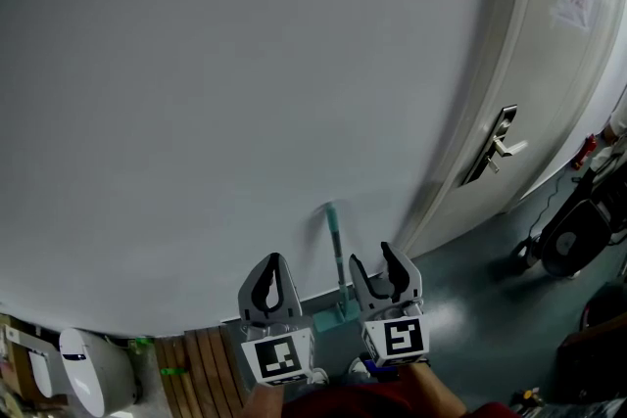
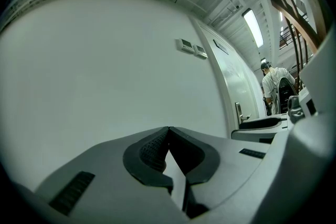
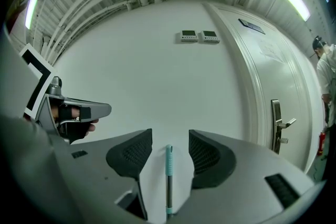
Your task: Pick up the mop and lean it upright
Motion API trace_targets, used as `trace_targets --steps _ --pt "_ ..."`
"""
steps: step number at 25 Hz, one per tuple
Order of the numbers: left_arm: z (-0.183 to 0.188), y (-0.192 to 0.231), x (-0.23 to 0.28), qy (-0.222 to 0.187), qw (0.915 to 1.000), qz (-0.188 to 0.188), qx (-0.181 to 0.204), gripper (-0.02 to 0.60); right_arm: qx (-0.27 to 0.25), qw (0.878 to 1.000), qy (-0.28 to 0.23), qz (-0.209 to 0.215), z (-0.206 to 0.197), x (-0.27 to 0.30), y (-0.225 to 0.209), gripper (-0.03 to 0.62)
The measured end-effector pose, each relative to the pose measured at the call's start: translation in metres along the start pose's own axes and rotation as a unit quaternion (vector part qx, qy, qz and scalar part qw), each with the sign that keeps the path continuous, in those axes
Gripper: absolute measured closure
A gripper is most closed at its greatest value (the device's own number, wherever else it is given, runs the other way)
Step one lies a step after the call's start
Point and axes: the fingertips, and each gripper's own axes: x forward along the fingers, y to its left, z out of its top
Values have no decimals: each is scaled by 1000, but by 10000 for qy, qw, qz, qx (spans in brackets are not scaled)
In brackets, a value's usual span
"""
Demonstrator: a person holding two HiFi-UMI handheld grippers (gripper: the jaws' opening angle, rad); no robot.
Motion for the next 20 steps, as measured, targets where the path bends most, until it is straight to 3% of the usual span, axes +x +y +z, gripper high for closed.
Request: trace_targets --steps 3,11,20 --pt "1 -1 0 -14 10000 -16 9 568 -7 10000 -85 -24 4 -2 -2 380" --pt "2 -3 -2 -20 10000 -24 31 568 -143 9996 -170 -154 8 -6 -4 547" --pt "1 -8 -4 -22 10000 -40 30 568 -2 9999 -22 -101 5 -8 -3 577"
